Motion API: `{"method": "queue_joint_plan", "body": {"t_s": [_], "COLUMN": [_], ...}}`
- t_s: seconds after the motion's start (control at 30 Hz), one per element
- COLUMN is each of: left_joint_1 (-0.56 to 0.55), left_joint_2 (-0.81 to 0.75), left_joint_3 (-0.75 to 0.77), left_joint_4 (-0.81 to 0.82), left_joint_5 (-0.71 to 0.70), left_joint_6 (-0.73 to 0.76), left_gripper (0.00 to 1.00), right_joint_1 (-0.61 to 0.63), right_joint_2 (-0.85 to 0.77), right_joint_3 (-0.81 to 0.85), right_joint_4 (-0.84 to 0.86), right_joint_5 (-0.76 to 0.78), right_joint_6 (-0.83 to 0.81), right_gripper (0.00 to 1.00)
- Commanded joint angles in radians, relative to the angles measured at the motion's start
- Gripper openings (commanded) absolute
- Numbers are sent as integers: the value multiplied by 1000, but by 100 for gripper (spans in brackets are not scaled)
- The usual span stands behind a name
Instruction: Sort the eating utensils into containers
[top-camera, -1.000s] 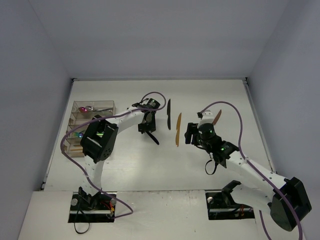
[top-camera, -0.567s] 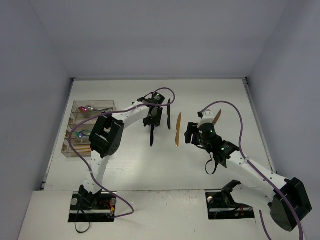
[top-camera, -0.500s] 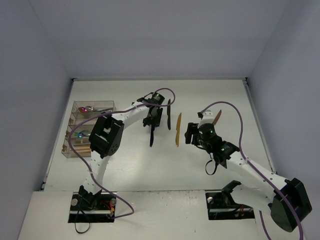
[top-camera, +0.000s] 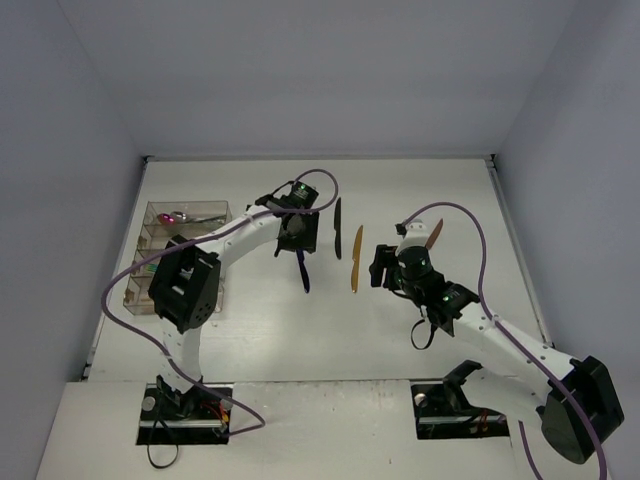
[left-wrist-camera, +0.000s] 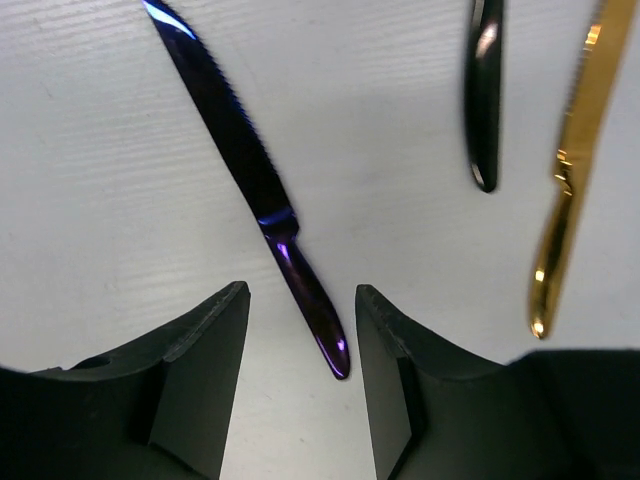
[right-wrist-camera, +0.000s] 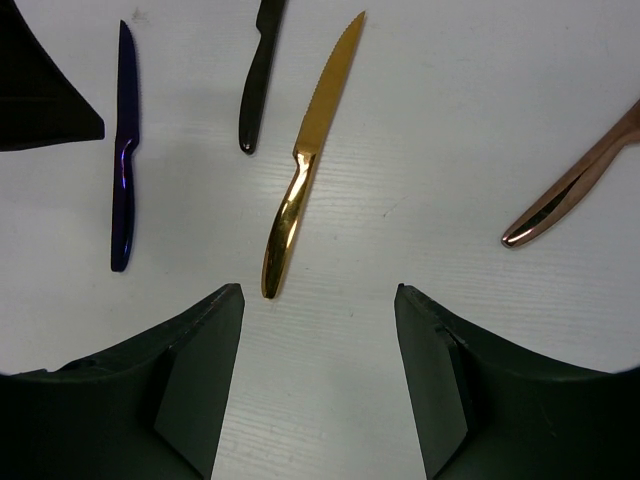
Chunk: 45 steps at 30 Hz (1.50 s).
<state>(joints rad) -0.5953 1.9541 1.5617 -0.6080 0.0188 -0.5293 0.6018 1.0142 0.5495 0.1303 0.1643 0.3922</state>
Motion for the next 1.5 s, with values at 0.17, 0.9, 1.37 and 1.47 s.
{"method": "queue_joint_plan", "body": {"t_s": [0.17, 0.9, 1.37, 1.47], "left_joint_1": [-34, 13, -7, -4], "left_joint_2": [-80, 97, 203, 212], "left_joint_3": [-82, -61, -51, -54], "left_joint_4": [10, 16, -38, -44], "left_joint_5": [-3, -106, -111, -123], "left_joint_6": [-260, -371, -325, -303], "left_gripper": [46, 41, 2, 0], "right_joint_1": [-8, -11, -11, -11], "right_joint_2": [-17, -57, -40, -48], "right_joint_3": [23, 0, 9, 7], "right_joint_4": [41, 34, 34, 34], "right_joint_5": [-17, -6, -8, -7], "right_joint_6": [14, 7, 10, 10], "right_gripper": [59, 60, 60, 60]}}
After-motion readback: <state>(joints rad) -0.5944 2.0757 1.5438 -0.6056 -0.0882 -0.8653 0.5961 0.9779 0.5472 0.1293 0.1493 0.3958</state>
